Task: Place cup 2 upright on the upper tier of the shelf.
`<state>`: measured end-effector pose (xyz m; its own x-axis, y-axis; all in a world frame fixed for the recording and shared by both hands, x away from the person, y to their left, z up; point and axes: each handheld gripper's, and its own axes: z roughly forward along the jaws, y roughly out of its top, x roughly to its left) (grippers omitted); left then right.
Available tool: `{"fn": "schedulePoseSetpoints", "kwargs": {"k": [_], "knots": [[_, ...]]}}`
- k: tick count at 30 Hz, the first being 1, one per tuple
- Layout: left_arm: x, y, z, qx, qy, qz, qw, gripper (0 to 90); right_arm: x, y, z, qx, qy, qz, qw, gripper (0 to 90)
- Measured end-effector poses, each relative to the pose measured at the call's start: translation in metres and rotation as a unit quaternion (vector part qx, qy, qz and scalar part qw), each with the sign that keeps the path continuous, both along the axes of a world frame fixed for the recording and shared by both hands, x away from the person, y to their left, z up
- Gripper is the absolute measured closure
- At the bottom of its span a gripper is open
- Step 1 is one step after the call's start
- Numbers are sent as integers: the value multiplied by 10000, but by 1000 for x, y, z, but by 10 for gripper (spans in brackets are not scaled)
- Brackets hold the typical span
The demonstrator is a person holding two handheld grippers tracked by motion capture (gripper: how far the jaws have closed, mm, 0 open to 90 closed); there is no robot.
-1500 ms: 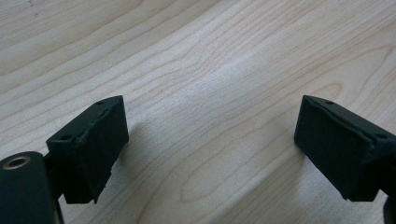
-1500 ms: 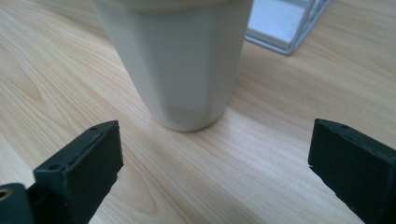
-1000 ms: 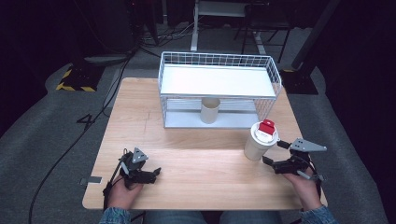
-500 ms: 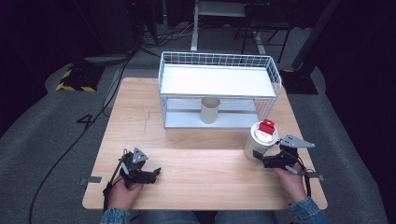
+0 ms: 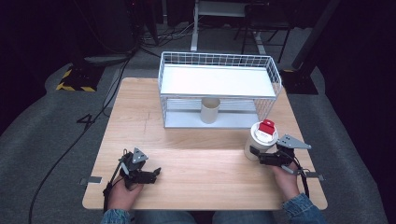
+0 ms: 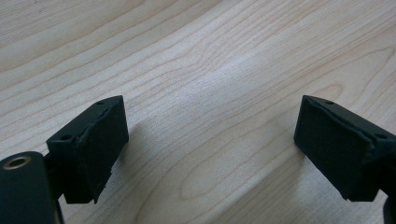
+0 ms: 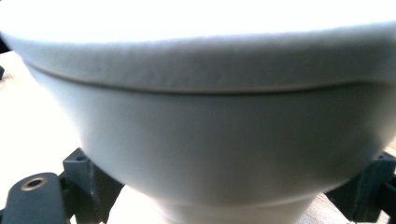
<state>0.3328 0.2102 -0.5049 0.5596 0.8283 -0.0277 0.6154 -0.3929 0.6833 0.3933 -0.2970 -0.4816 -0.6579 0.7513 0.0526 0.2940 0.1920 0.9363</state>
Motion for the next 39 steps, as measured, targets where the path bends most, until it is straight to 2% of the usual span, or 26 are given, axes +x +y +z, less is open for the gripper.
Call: {"fn": "schedulePoseSetpoints", "kwargs": {"k": [26,31,39], "knots": [[1,0,0,-6,-1,8,10000,106,-3,1,2,-131,-50,3,9999,137],[1,0,0,-6,0,8,10000,106,-6,2,5,-134,-79,56,9999,137],[1,0,0,-7,0,8,10000,106,-9,1,21,-78,-128,136,9998,137]]}}
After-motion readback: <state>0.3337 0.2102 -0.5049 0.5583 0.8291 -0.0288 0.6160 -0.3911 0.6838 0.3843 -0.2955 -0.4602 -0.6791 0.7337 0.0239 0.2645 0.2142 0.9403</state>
